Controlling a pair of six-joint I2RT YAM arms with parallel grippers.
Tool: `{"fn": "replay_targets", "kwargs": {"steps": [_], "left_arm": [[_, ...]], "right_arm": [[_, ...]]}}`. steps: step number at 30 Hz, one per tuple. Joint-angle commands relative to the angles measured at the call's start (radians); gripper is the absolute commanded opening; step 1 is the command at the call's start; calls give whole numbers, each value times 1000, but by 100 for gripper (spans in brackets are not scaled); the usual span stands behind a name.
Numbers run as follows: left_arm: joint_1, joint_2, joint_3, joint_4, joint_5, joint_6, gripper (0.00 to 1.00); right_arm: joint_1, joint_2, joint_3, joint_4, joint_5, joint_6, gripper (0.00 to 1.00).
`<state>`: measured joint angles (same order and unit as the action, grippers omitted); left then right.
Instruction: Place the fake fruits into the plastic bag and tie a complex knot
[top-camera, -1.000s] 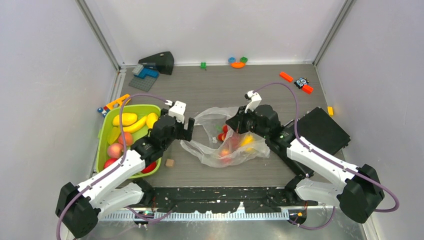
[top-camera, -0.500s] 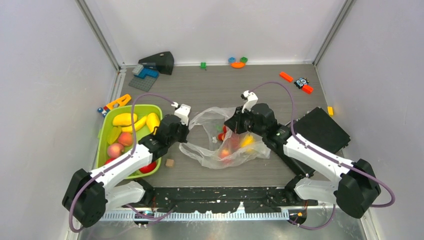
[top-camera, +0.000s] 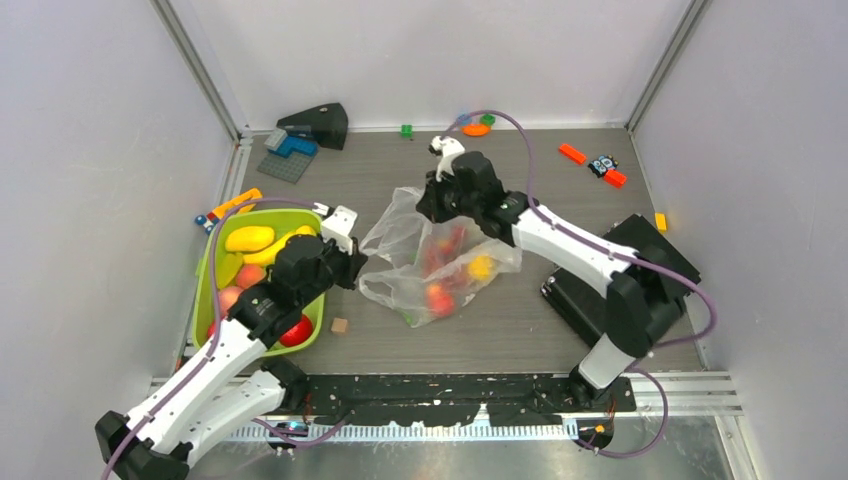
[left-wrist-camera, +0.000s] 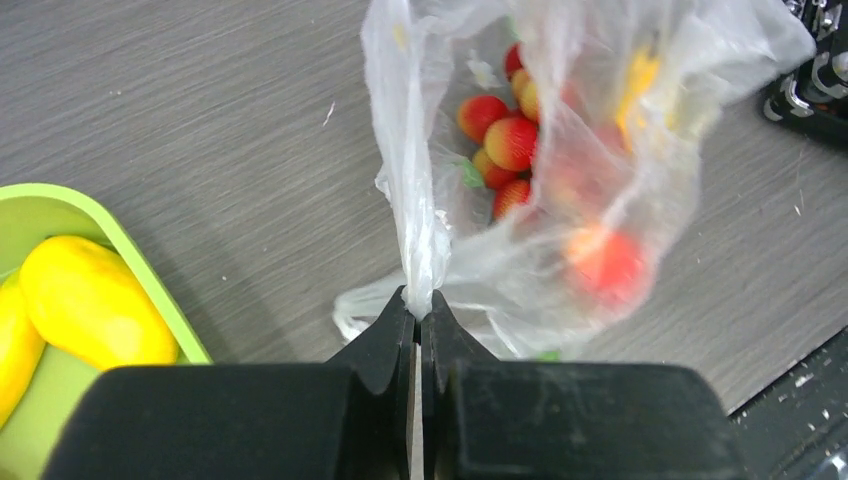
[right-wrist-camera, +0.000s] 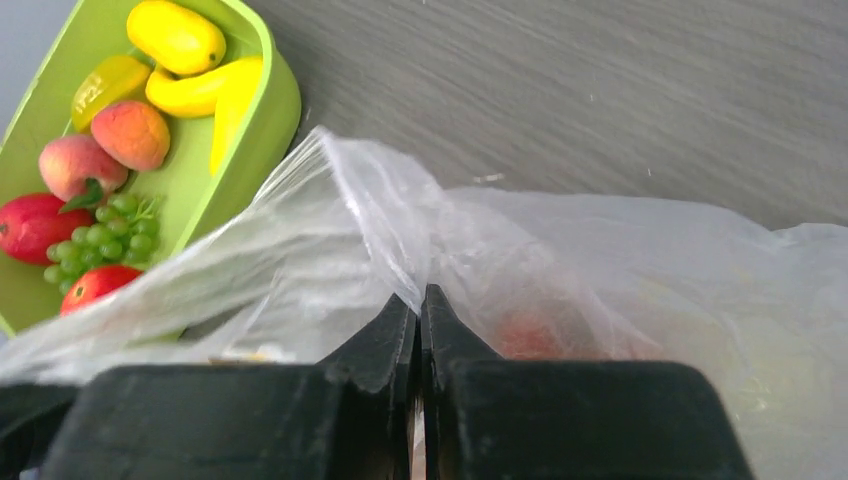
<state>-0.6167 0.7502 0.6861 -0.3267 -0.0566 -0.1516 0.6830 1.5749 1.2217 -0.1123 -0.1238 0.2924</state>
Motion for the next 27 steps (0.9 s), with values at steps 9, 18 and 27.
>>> {"fn": "replay_targets", "kwargs": {"steps": [9,18,27], "left_arm": [[5,84,360,-483,-27,125,0],[38,154,319,-415,-108,195,0],[59,133,276,-379,-104,184,0]], "right_arm": [[0,84,250,-96,-88,-109,79],[171,-277,-147,4,-33,-296,91],[520,-353,-453,245,249,-521,96]]}}
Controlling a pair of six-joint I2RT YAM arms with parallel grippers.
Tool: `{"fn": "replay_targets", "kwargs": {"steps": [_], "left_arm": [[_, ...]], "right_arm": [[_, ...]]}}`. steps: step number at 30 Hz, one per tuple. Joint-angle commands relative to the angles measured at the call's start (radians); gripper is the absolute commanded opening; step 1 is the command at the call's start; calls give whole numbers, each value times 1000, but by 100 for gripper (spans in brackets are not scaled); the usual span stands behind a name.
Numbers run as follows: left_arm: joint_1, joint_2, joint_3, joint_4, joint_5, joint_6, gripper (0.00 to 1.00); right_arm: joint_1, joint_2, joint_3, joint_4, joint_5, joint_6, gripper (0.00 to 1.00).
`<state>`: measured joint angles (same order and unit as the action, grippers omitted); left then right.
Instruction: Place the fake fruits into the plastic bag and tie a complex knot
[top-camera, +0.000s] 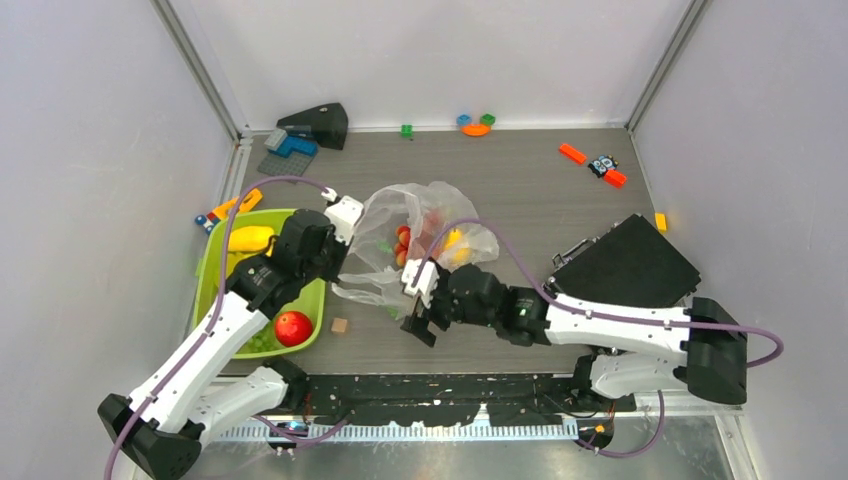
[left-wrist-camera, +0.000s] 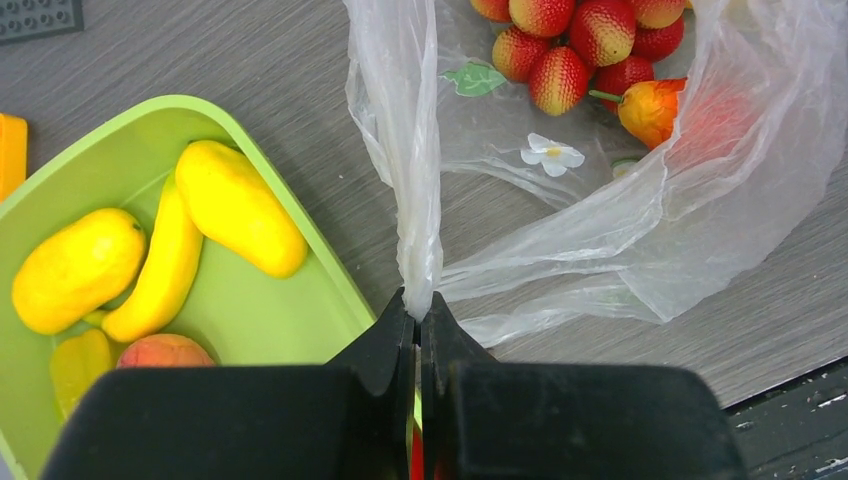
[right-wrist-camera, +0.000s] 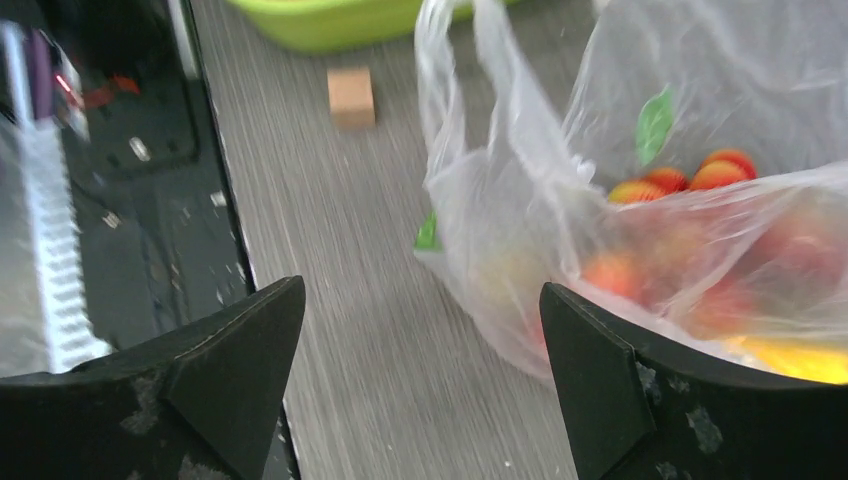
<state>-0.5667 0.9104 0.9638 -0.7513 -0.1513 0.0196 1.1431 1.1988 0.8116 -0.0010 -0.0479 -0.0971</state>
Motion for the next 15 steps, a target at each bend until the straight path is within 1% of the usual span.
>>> {"fn": "replay_targets", "kwargs": {"steps": [1,5,8,11,15], "left_arm": [[12,-29,-3,46,-10,13,0],[17,-45,-13,47,-11,10,0],[20,-55,-21,51,-10,8,0],[22,-57,-24,49,-4,5,0],[24,-57,-22,51,10,2,0]], "right_arm": [[84,51,-39,136,216,-159,96],[139,143,-35,197,378,-231,96],[162,196,-21,241,529,-255,96],[179,225,-4,268,568,-299,97],[188,310,31,271,633,-345,97]]}}
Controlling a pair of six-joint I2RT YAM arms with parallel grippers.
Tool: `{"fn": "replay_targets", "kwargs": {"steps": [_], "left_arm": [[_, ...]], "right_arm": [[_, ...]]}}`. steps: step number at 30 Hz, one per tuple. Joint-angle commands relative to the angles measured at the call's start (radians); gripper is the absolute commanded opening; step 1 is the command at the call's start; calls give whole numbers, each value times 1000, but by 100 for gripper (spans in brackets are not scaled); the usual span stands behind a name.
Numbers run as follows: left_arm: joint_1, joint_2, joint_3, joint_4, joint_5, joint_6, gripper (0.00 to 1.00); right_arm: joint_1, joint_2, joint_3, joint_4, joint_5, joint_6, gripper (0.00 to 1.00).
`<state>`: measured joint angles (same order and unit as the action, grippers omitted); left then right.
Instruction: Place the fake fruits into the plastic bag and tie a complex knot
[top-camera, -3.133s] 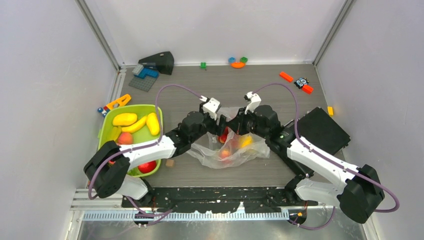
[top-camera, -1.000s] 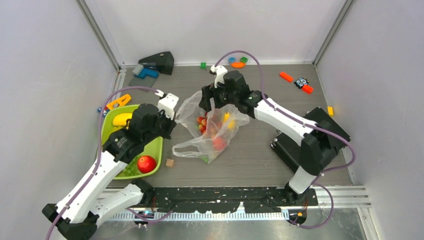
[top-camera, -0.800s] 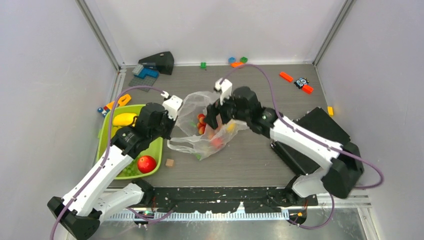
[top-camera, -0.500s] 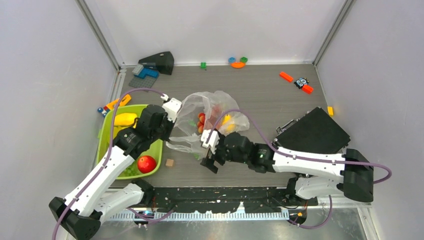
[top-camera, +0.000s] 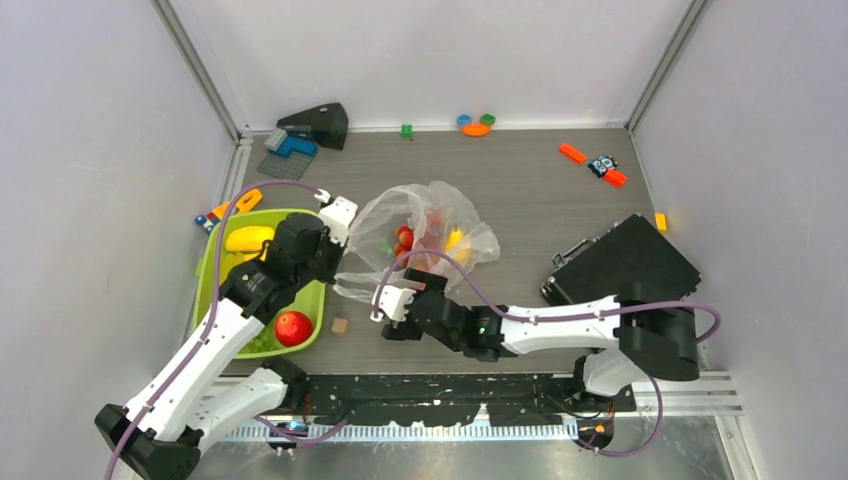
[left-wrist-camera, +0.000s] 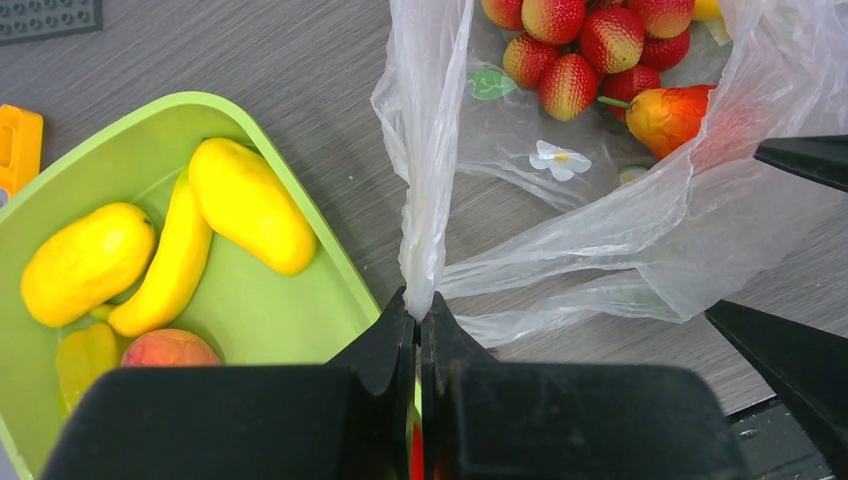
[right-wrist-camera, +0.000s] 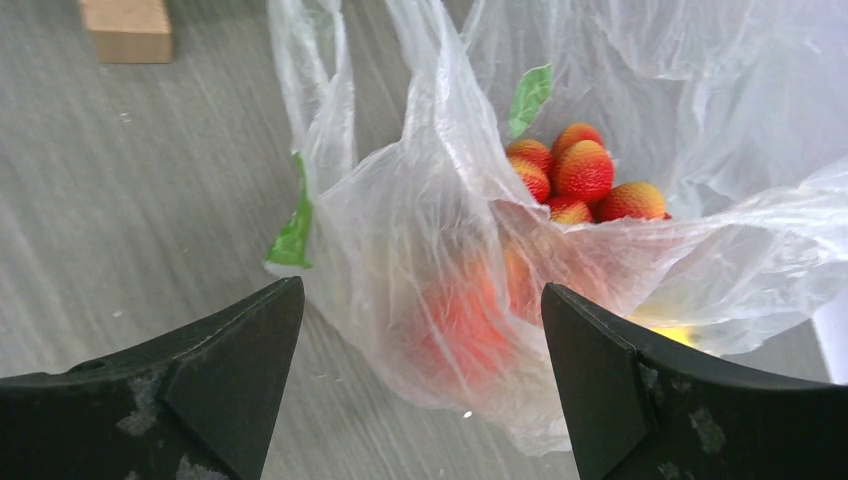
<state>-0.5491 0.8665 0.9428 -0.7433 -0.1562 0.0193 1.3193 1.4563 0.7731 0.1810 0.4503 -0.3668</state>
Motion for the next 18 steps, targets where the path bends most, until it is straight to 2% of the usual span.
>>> {"fn": "replay_targets", "kwargs": {"steps": [1,6,7,8,10,11,12,13,14,16,18], "left_arm": [[6,-13,-1,43,16,2,0],[6,-16,-5,45,18,2,0],[6,-17,-6,47,12,1,0],[6,-17,-8,48,7,-1,0],[6,-19,-10,50,-4,-2,0],[6,-20,-10,50,-11,-3,0],[6,-23,-10,50,-19,-4,0],[6,-25,-10,51,-28,-3,0],[6,-27,-10,53,-36,-2,0],[7,-32,-8,57,-50,3,0],[8,-29,3,61,-53,13,0]], "right_arm": [[13,81,79,89,142,-83,97],[13,182,147,68,203,-85,96],[11,197,153,65,207,-84,92],[10,204,160,63,216,-84,86],[5,203,164,58,242,-83,55],[-2,200,165,57,253,-83,45],[-7,188,164,57,266,-79,29],[-20,179,162,56,271,-75,22],[-28,157,160,55,273,-63,11],[-56,104,154,48,252,-29,6],[-114,36,155,28,194,27,5]]}}
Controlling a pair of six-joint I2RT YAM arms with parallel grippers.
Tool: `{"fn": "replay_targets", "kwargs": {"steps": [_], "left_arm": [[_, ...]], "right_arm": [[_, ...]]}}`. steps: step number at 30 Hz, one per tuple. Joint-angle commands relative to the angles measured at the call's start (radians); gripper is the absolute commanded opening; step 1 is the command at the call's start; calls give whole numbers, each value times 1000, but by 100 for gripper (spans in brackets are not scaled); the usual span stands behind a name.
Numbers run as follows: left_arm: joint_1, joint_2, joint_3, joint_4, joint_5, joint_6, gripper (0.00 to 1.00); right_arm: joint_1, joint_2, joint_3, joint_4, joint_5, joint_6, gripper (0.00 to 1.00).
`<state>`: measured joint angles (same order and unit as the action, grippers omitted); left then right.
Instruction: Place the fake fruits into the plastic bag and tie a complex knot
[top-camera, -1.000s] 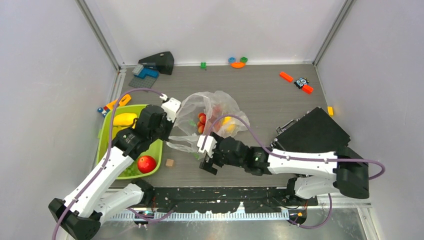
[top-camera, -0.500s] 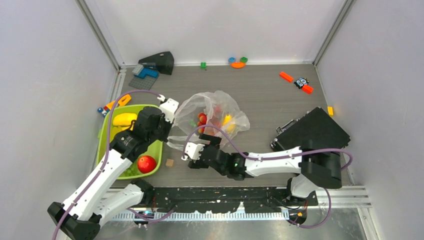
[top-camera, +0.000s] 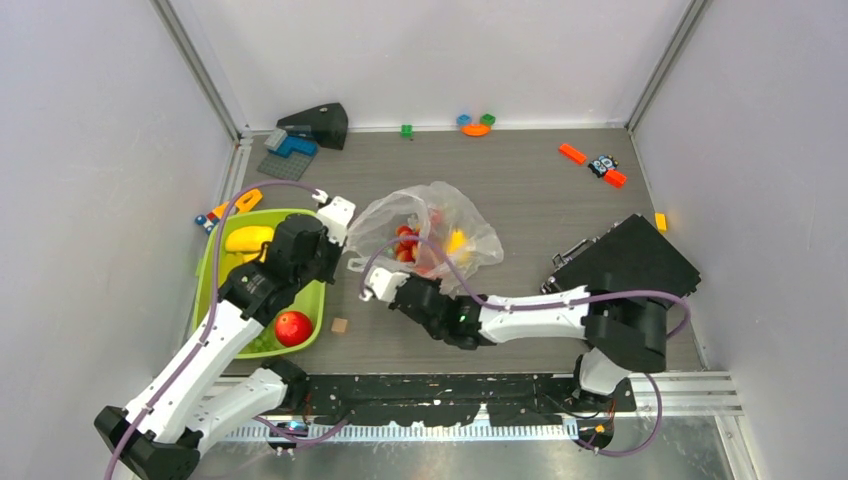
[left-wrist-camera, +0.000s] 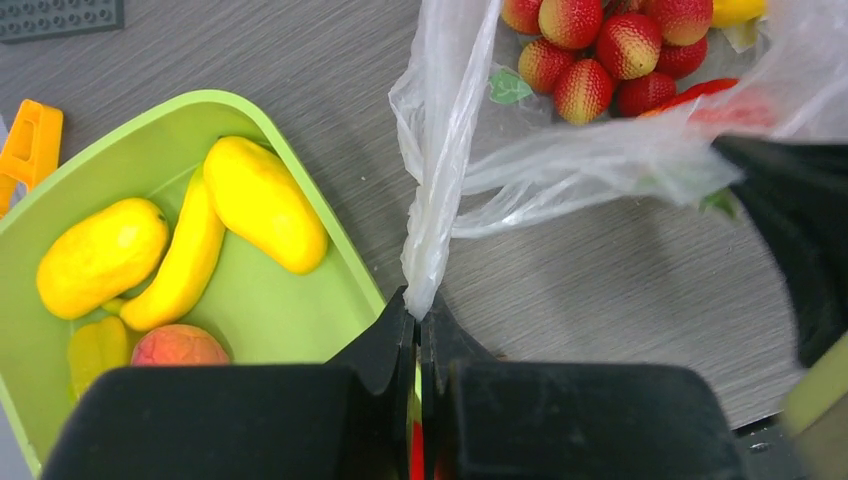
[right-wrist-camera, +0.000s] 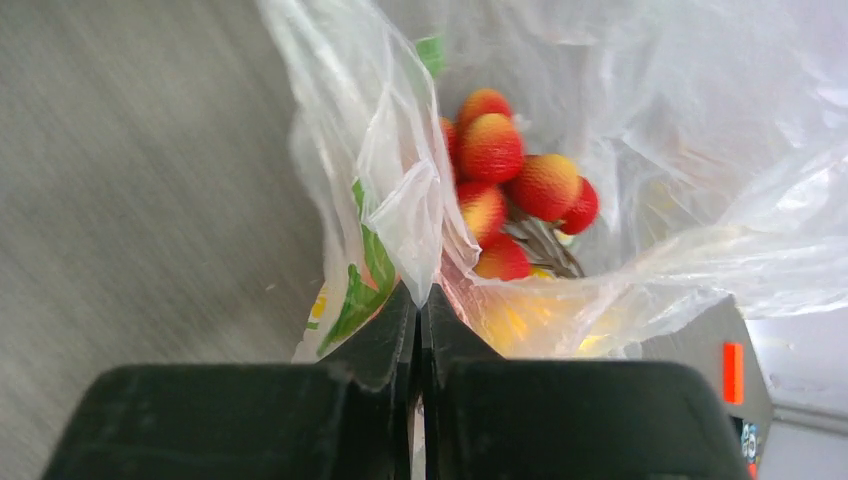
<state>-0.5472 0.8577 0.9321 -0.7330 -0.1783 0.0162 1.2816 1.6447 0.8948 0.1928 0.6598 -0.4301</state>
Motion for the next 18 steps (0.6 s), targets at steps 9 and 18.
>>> {"fn": "replay_targets", "kwargs": {"steps": [9,18], "left_arm": [[6,57,369,-25,30,11,0],[6,81,590,-57,131,-10,0]], "right_arm": [[-334,-482,175,-111,-354,298,5],[-447,-590,252,-130,-410,345,5]]}}
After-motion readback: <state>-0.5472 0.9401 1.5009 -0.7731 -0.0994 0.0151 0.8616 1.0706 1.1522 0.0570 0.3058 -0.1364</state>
